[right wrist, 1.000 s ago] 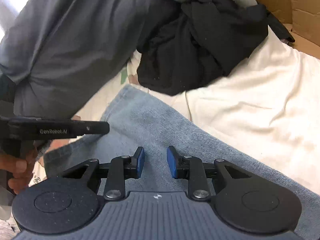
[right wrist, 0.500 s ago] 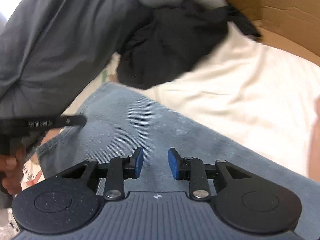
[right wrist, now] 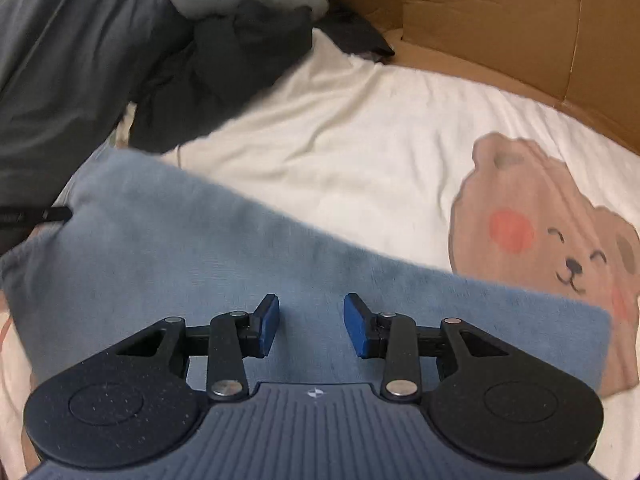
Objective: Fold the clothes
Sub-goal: 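Move the open right tool over the folded jeans to flatten them, then close the right tool on the edge of the folded jeans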
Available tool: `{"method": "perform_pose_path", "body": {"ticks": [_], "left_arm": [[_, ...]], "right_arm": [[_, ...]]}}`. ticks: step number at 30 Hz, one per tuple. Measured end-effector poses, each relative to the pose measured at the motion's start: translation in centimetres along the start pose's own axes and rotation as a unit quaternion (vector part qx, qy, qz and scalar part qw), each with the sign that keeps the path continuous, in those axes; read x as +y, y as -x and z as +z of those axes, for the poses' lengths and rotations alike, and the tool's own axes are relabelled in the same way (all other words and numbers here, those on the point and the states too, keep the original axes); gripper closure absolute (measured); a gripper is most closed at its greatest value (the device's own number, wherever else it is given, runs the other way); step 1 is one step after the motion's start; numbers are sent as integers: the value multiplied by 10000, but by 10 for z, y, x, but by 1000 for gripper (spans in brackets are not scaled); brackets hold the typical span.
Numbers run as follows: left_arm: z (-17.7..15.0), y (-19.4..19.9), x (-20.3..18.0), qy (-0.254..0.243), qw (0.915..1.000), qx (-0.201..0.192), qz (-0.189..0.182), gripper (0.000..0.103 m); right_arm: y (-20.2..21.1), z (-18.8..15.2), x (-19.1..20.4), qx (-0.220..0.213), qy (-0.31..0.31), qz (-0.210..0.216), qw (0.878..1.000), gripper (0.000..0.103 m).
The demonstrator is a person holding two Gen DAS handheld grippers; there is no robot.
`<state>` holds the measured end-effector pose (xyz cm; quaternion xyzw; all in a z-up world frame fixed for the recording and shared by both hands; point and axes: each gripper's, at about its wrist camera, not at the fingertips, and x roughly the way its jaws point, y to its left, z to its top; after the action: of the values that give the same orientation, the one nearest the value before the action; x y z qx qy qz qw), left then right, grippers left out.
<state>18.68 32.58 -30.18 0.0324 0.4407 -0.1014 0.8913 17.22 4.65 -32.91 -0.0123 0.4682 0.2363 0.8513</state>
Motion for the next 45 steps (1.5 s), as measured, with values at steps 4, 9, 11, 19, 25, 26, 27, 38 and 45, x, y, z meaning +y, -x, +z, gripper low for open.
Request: {"method": "perform_pose_path", "body": {"ticks": [4, 9, 11, 19, 25, 26, 27, 38, 45], "left_arm": [[1, 2, 4, 29, 10000, 56, 67, 100], [1, 13, 5, 155, 9995, 15, 268, 100], [-2, 17, 6, 230, 9990, 54, 375, 100], [-3, 32, 5, 183, 9970, 324, 681, 99], [3, 33, 2, -76, 9958, 435, 798, 95], [4, 33, 1, -95, 9957, 445, 804, 94], [4, 31, 1, -86, 9957, 428, 822, 92], [-1, 18, 3, -74, 9950, 387, 919, 84], [-6, 9, 5, -145, 9951, 395, 891, 79]], "right_arm": [[13, -11, -2, -31, 735, -620, 9954, 47], [36, -32, -32, 52, 1072, -551, 9927, 43], [48, -40, -40, 79, 1345, -392, 9901, 43], [100, -65, -84, 142, 1150, 360, 9926, 43], [120, -82, -124, 45, 132, 645, 9978, 42], [119, -85, -131, 46, -90, 768, 9970, 42], [118, -87, -137, 46, -313, 891, 9955, 42], [90, -117, -178, 140, -2253, 1708, 9591, 43], [68, -123, -184, 461, -2684, 1986, 9415, 46]]}}
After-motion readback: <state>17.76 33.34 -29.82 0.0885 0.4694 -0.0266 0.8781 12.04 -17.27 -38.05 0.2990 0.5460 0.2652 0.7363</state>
